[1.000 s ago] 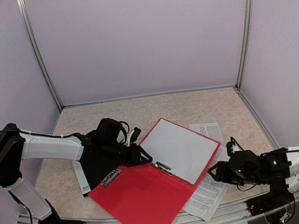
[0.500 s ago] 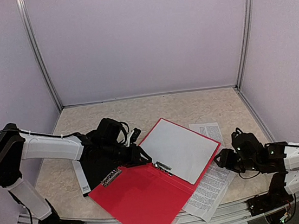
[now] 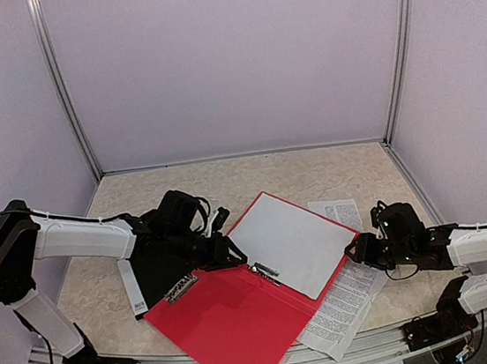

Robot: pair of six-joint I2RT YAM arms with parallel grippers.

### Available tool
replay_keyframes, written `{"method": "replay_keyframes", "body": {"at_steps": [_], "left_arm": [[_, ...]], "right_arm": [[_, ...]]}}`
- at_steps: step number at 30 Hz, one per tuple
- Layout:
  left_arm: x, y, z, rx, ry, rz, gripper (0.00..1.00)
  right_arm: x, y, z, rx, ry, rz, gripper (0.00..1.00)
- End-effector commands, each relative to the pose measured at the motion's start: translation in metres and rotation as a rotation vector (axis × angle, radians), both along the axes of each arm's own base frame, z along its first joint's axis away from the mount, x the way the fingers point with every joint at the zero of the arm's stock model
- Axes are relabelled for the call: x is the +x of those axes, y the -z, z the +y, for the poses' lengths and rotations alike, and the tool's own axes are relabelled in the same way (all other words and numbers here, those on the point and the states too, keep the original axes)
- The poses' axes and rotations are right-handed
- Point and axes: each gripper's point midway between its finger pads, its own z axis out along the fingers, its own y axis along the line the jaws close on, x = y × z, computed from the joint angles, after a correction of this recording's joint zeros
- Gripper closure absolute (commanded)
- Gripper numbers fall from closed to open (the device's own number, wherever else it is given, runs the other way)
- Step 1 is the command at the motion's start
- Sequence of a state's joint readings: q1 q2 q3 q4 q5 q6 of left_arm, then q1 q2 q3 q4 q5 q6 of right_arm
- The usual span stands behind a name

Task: Put the files into the folder
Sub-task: Hold the folder at the center of the board.

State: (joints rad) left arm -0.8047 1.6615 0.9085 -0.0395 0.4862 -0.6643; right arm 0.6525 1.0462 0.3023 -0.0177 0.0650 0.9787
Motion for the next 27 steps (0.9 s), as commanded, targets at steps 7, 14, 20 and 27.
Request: {"method": "replay_keyframes", "body": {"at_steps": [7, 14, 20, 27], "left_arm": [[0.007, -0.009, 0.001, 0.013, -0.001, -0.046, 0.67], [0.007, -0.008, 0.001, 0.019, 0.0, -0.042, 0.67], [0.007, -0.009, 0.0, 0.021, 0.002, -0.042, 0.67], [0.007, -0.009, 0.001, 0.027, 0.005, -0.039, 0.67]], "right_arm": [[0.018, -0.014, 0.02, 0.11, -0.056, -0.063, 0.49], [0.017, -0.008, 0.018, 0.123, -0.035, -0.061, 0.52], [0.015, 0.0, 0.017, 0.14, -0.022, -0.051, 0.55], [0.018, 0.003, 0.017, 0.14, -0.012, -0.05, 0.59]]}}
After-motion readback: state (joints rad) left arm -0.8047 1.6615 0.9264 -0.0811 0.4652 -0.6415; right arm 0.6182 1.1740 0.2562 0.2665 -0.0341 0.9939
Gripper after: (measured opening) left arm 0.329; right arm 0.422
